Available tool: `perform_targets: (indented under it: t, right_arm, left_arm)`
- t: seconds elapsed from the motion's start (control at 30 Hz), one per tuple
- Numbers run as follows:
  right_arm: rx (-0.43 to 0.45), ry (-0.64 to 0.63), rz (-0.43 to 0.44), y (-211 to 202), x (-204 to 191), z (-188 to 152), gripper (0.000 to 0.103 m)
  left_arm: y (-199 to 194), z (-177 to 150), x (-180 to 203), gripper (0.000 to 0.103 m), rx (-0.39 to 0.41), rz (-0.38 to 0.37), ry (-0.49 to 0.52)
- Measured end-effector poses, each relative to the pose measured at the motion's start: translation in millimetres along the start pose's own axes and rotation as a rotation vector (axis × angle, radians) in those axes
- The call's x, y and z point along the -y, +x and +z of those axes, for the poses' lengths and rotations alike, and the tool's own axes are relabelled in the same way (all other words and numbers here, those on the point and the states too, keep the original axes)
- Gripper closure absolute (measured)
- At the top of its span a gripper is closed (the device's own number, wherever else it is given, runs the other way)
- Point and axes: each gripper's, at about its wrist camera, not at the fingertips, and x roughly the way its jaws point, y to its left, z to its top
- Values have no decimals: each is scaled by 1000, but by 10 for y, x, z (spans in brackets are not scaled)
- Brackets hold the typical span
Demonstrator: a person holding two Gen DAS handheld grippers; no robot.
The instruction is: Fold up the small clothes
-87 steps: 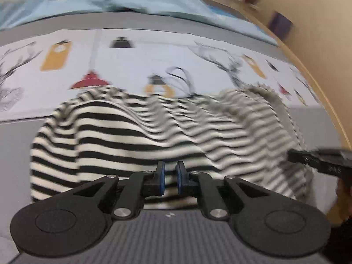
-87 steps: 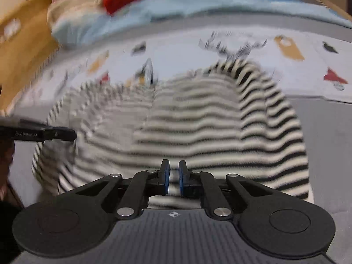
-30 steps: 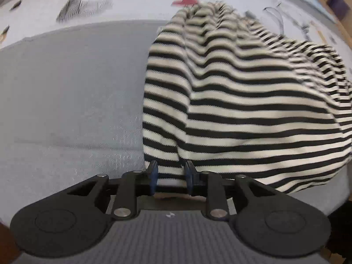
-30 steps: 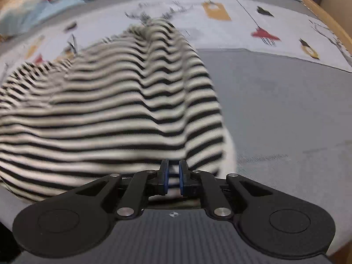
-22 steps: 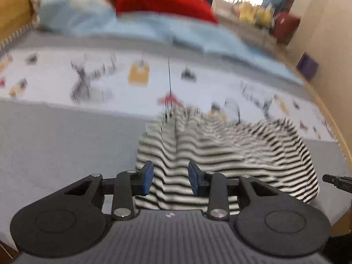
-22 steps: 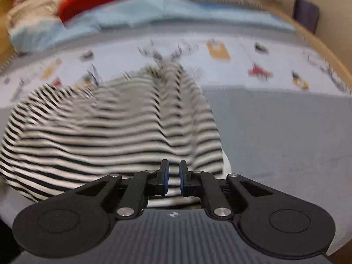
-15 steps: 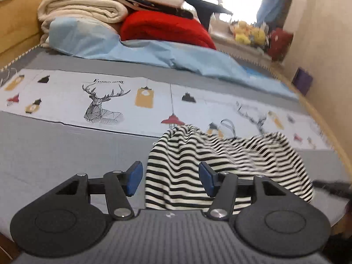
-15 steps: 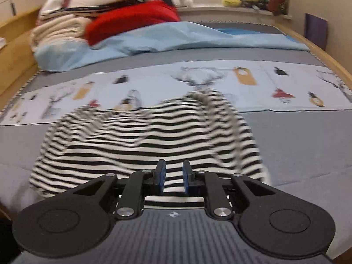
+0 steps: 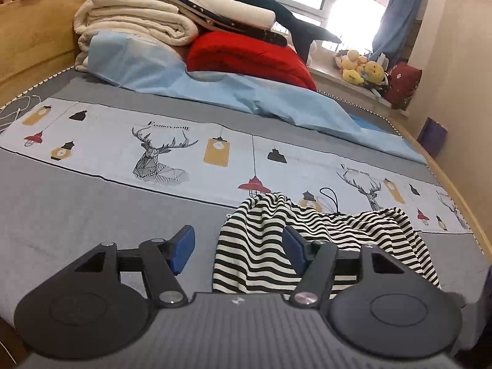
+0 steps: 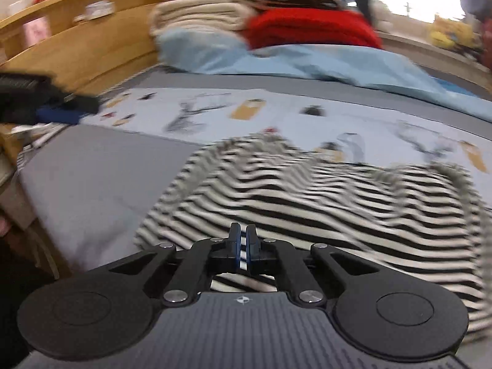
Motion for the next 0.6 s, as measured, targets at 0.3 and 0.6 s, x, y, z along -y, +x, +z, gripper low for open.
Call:
perform_targets:
  t: [0.3, 0.6]
  right_arm:
    - [-50, -235, 139, 503, -675, -140, 98]
    - [-74, -297, 165, 886, -969, -131, 66]
  left_arm:
    - [44, 14, -13, 35, -18, 7, 8]
    - [168, 28, -46, 35, -65, 17, 16]
